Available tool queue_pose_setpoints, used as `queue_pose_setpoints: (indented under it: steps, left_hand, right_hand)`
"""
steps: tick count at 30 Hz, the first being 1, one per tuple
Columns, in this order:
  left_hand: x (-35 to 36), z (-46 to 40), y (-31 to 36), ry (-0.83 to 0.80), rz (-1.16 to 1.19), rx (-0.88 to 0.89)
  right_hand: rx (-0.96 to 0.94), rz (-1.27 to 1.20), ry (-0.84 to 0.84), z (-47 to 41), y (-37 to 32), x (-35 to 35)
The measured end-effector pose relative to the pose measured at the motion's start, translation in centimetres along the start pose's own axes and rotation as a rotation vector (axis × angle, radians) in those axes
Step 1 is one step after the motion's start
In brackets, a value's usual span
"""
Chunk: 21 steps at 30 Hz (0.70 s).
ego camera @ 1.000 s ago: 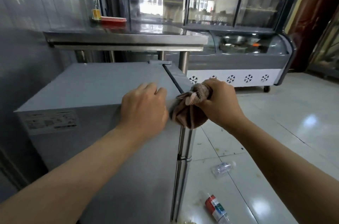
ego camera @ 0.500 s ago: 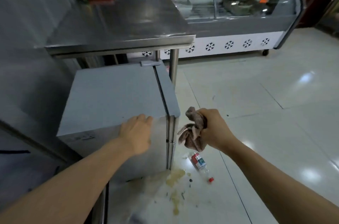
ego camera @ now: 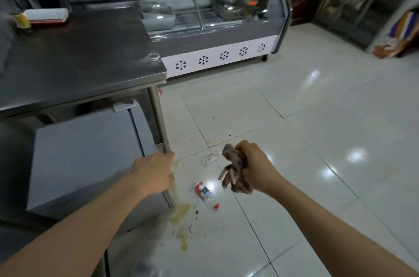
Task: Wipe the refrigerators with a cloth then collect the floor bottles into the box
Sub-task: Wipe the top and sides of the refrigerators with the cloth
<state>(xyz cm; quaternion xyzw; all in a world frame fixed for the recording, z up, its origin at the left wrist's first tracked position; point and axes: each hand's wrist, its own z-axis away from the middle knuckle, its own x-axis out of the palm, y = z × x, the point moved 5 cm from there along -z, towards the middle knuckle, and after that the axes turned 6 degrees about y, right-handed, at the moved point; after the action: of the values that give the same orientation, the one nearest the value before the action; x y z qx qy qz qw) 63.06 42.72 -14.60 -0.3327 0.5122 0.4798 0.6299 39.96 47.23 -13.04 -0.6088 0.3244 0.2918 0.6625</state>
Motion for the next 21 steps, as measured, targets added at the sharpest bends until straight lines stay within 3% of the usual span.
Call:
queue_pose_setpoints:
  steps: [11,21]
  left_hand:
    - [-3.4,-3.3,9.2,-0.019,-0.006,-0.047]
    - [-7.3,-10.6,6.4,0.082,0.074,-0.096]
  right_hand:
    - [0.047,0.041,-0.001,-2.6,7.0,-9.3]
    - [-0.139,-0.040,-0.088,-13.5,3.0,-8.7]
